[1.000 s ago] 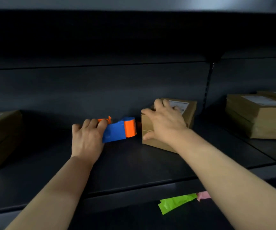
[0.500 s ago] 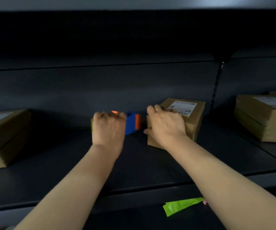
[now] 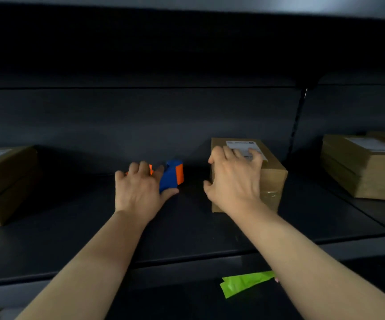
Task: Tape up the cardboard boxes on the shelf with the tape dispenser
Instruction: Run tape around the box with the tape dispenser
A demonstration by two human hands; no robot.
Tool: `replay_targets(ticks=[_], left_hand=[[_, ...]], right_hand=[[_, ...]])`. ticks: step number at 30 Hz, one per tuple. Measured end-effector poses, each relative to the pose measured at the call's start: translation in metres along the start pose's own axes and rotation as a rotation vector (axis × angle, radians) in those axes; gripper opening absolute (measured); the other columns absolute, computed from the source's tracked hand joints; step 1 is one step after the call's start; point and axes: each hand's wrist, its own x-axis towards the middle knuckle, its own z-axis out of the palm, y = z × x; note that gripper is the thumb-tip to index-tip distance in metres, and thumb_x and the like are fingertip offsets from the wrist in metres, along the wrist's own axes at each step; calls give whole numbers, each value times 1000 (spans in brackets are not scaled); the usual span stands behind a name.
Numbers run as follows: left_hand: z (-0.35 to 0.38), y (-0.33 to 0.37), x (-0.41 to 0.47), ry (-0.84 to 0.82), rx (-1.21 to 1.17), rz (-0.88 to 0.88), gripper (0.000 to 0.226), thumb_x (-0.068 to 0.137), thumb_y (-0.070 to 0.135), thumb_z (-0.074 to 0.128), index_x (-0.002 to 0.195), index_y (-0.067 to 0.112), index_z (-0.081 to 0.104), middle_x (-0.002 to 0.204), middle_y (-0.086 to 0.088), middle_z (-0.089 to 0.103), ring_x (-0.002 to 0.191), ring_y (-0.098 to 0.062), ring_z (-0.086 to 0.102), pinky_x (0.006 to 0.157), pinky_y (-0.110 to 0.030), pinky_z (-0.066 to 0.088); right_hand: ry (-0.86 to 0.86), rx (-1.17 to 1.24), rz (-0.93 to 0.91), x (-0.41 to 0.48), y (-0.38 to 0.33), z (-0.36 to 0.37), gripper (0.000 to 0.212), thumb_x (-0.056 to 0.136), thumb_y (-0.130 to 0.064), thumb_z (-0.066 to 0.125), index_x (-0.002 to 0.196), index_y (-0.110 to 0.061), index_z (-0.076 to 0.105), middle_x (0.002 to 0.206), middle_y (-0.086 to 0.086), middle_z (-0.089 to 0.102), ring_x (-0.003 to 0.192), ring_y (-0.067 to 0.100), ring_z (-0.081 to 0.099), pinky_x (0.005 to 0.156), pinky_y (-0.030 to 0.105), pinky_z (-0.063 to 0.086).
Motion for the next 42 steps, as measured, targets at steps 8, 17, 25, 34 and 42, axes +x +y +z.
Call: replay_targets(ticks=[8,17,25,34,42], left_hand=[[2,18,-5,319,-227,280,40,87,44,44,88,17,72,94,-4,61,88,-28,53,71,-43,39],[-35,66,-13,-242,-1343,28,58,101,38,44,151,13,28,150,11,32,138,-2,28,105,-6,24],[-33,135,-16,-209,-1695,-330,72,82,30,76,139,24,33,126,10,59,114,-3,56,99,-19,44],[-30,106,-5,-221,-1554,-308,44,80,26,78,117,32,55,99,20,63,90,6,58,75,-9,44],[-13,58,-2,-180,-1862,-539,72,81,-11,62,146,15,41,141,5,50,129,-12,46,104,-30,39]], right_hand=[[230,67,43,-1,-4,15,22,67,-30,72,83,-24,58,74,-7,62,75,18,58,81,40,29],[170,510,209,-39,58,-6,89,90,-47,60,155,-12,10,163,8,10,150,20,5,121,45,11],[-77,1011,662,-52,81,13,57,90,-50,58,137,-20,46,128,0,41,119,17,48,97,27,37],[-39,1002,589,-57,85,13,55,77,-16,80,129,-27,63,103,2,56,94,13,64,93,25,49],[11,1236,648,-53,111,6,18,96,-29,59,110,-31,69,114,-1,71,98,7,66,85,29,52]])
